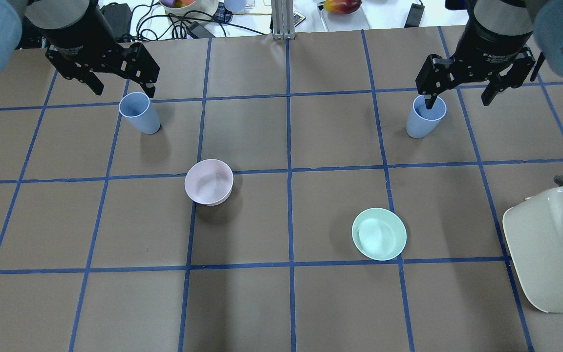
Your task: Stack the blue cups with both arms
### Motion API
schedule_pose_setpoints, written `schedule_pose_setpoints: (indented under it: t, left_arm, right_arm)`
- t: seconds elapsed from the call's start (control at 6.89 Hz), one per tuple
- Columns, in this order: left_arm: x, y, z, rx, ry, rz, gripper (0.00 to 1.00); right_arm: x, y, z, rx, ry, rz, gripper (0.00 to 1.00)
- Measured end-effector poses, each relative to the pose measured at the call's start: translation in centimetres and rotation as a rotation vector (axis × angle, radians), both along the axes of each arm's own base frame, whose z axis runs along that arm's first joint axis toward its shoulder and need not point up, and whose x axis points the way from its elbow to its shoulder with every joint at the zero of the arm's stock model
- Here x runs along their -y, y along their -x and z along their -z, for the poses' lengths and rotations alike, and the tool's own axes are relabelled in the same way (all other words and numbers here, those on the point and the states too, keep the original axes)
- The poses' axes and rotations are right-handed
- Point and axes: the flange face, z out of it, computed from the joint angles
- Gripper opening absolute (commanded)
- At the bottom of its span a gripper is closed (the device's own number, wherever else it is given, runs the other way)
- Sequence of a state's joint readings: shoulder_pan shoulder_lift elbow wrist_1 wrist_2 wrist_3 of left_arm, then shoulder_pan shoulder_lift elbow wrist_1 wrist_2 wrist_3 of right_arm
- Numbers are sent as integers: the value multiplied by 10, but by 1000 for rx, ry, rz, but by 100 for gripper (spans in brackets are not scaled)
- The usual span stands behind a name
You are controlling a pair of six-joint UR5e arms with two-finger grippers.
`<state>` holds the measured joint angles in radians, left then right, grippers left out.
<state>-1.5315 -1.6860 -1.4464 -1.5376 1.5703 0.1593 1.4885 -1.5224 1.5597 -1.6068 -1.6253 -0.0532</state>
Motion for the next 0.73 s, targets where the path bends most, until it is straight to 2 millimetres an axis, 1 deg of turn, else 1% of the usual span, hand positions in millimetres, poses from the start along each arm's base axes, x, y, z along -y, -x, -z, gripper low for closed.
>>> schedule_pose_setpoints:
  t: [0.15,0.29,0.44,0.58,0.73]
  left_arm:
    - [26,-2,22,1,-13,14,100]
    - [60,-5,59,6,-12,34,100]
    - [94,-10,104,13,1,54,100]
    - [118,-20,147,40,-5,73,99]
    - [131,-37,179,88,-24,83,97]
  right_arm:
    - [15,20,10,4,0,32,100]
    - [33,44,22,8,18,70,100]
    - [53,65,41,6,33,93,100]
    - [73,78,65,5,44,95,100]
    - [93,87,91,2,58,76,100]
